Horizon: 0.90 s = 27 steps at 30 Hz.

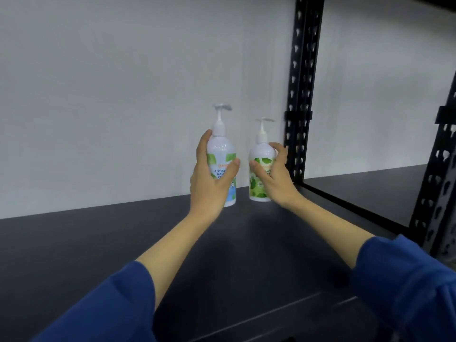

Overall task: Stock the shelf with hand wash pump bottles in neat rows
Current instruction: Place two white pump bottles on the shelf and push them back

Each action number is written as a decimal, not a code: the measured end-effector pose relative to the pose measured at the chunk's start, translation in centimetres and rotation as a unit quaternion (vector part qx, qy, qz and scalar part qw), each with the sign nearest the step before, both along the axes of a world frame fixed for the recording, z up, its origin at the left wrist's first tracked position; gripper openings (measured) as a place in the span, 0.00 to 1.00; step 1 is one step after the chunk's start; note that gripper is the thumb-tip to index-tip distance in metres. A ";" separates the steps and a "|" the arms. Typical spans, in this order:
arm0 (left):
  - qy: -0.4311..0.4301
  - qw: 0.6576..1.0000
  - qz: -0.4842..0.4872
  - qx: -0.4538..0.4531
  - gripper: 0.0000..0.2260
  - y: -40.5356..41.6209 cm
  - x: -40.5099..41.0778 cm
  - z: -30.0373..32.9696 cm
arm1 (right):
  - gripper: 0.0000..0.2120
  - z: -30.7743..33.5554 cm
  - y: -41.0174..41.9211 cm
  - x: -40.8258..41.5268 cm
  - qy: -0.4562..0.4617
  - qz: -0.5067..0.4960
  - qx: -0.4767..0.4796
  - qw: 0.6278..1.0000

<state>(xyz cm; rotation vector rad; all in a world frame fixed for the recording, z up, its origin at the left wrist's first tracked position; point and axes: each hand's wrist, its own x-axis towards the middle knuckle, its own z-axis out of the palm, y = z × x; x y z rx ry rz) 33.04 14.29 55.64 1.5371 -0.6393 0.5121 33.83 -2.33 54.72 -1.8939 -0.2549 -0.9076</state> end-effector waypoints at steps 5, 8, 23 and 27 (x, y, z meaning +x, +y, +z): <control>0.012 1.000 0.011 0.011 0.28 -0.2 0.8 -1.1 | 0.22 -1.3 -0.9 1.1 0.010 0.007 0.013 1.000; 0.004 0.999 0.011 0.037 0.28 -0.3 0.8 -1.6 | 0.22 -1.9 -0.7 1.4 0.016 0.017 0.012 1.000; 0.007 0.999 0.025 0.034 0.30 0.0 0.6 -1.8 | 0.44 -2.8 -1.1 -0.5 0.088 0.037 -0.058 0.994; 0.008 0.999 0.023 0.034 0.30 0.0 0.5 -1.8 | 0.44 -2.7 -1.1 -0.5 0.096 0.055 -0.046 0.993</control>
